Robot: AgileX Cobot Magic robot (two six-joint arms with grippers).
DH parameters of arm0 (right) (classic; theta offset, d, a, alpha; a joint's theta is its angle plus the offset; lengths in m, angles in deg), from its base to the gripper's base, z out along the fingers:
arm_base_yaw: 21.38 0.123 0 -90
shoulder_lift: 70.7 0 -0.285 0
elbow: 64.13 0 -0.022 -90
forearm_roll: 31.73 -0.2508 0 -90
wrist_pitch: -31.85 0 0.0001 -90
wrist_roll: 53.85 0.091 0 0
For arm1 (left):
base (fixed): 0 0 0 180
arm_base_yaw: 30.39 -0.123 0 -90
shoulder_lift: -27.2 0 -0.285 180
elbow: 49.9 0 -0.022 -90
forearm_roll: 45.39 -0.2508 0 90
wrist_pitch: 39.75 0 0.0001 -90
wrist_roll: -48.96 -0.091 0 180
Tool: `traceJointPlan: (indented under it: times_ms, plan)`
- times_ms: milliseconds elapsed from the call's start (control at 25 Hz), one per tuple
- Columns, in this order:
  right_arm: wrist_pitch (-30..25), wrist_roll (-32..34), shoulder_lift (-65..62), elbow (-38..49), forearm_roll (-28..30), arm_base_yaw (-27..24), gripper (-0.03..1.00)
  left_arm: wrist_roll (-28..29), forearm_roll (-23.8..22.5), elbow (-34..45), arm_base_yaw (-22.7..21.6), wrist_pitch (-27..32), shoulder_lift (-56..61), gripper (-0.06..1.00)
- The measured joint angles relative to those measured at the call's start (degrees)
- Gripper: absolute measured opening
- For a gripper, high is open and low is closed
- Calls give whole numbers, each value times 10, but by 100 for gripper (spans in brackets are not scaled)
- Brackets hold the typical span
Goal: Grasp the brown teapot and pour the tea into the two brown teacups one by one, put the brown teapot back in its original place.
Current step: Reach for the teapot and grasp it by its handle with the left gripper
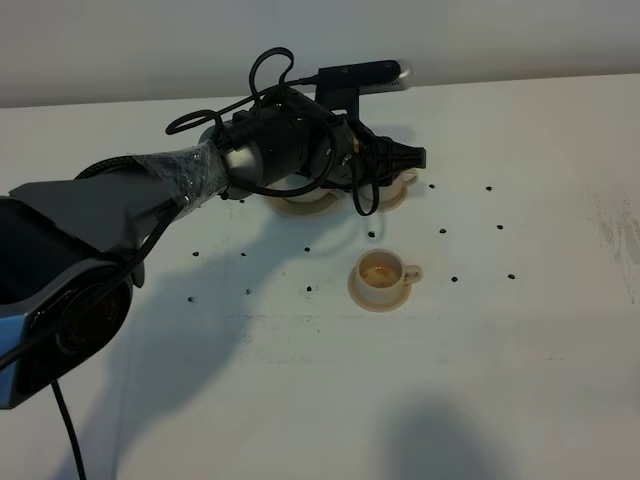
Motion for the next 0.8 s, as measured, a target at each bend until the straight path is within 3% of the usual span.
traceJointPlan:
  times_ms: [800]
  plan:
    - [0,0,0,0,0,0,50,-20,-2,0,-1,64,15,42]
